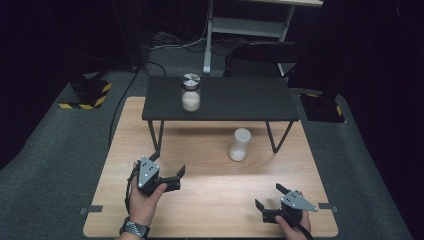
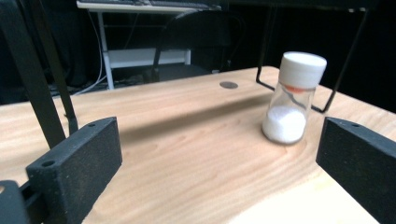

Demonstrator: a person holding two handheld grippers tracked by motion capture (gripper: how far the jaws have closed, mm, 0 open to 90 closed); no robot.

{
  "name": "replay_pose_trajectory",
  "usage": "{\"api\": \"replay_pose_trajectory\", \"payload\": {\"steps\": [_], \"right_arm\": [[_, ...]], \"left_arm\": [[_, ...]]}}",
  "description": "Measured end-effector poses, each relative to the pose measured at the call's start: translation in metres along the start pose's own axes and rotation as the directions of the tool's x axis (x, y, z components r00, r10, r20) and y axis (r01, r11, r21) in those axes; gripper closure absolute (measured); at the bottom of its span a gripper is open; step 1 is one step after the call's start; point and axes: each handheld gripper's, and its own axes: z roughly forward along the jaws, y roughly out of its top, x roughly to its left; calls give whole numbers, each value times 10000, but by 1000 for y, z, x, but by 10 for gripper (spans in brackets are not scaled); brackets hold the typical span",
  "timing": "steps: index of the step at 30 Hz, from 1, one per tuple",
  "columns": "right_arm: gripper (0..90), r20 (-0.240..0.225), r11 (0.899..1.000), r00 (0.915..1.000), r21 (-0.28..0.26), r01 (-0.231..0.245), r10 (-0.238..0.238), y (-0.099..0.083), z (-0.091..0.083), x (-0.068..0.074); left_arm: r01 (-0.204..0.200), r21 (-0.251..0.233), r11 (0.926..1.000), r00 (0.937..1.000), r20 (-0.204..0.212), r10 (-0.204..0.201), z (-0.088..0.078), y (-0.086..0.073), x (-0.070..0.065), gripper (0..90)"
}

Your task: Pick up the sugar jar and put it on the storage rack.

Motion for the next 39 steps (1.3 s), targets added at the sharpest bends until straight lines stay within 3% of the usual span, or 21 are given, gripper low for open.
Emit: {"api": "replay_pose_trajectory", "payload": {"steps": [10, 22, 25, 28, 30, 39], "right_arm": [[1, -18, 10000, 10000, 7, 5, -5, 0, 0, 0], [1, 76, 10000, 9999, -20, 74, -74, 0, 0, 2], [1, 93, 10000, 9999, -31, 82, -82, 0, 0, 2], [1, 43, 9999, 9999, -1, 105, -105, 0, 0, 2], [2, 36, 9999, 9999, 28, 116, -116, 1, 0, 2], [2, 114, 9997, 9997, 57, 231, -232, 1, 1, 4]], "left_arm": [[-349, 693, 9970, 9993, 121, 341, -5, -15, -4, 3], [-166, 1360, 9906, 9987, 504, 98, -9, -37, 1, 3], [-281, 1492, 9884, 9986, 484, 211, -9, -39, 0, 3], [-329, 1576, 9870, 9986, 462, 259, -10, -41, 1, 3], [-580, 1683, 9840, 9976, 484, 505, -12, -44, 2, 3], [-519, 1600, 9858, 9977, 520, 441, -14, -47, 2, 3]]}}
